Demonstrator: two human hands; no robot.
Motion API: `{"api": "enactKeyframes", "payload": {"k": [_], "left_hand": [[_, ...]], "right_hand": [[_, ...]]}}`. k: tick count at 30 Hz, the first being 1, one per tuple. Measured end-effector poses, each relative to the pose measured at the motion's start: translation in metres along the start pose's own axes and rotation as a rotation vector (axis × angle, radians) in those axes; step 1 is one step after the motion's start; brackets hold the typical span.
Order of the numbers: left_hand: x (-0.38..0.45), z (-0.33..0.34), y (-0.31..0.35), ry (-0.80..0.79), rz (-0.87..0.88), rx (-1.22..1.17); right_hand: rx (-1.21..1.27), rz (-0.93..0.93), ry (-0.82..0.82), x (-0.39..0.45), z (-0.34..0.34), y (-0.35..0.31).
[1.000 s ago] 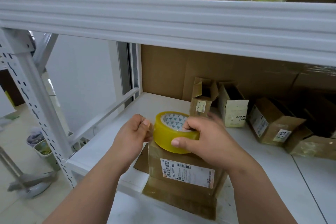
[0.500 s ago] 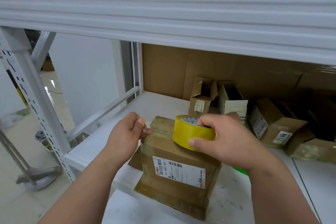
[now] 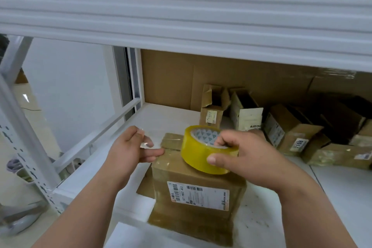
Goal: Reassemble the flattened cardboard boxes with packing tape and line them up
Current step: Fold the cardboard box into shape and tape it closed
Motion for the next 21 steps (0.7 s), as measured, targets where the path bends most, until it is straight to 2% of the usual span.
{"api": "enactKeyframes", "payload": {"k": [5, 7, 9, 13, 17, 21], "left_hand": [[0.013, -0.005, -0.005, -0.045, -0.058, -0.072], [0.017, -0.004, -0.005, -0.08, -0.075, -0.045], [0.02, -0.003, -0.004, -0.093, -0.088, -0.025], [0.02, -0.002, -0.006, -0.079, -0.096, -0.026], [0.019, -0.001, -0.008, -0.035, -0.083, -0.041], [0.014, 0.0, -0.009, 0.013, -0.082, -0.036]], "right_hand": [[-0.01, 0.091, 0.28, -0.009, -0.03, 0.002], [0.004, 0.098, 0.334, -0.013, -0.033, 0.003], [0.048, 0.072, 0.303, -0.015, -0.029, 0.005], [0.087, 0.015, 0.111, -0.016, -0.014, 0.014], [0.032, -0.042, 0.053, -0.016, -0.006, 0.025], [-0.03, -0.016, -0.012, -0.021, -0.003, 0.031]]}}
Point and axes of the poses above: each hand's wrist, its own x-axis towards the middle knuckle, its own z-axis out of the palm, y = z × x, the point moved 8 cm from there along x, towards the middle knuckle, and after that the axes turned 15 degrees about -y, right-handed, at the moved point
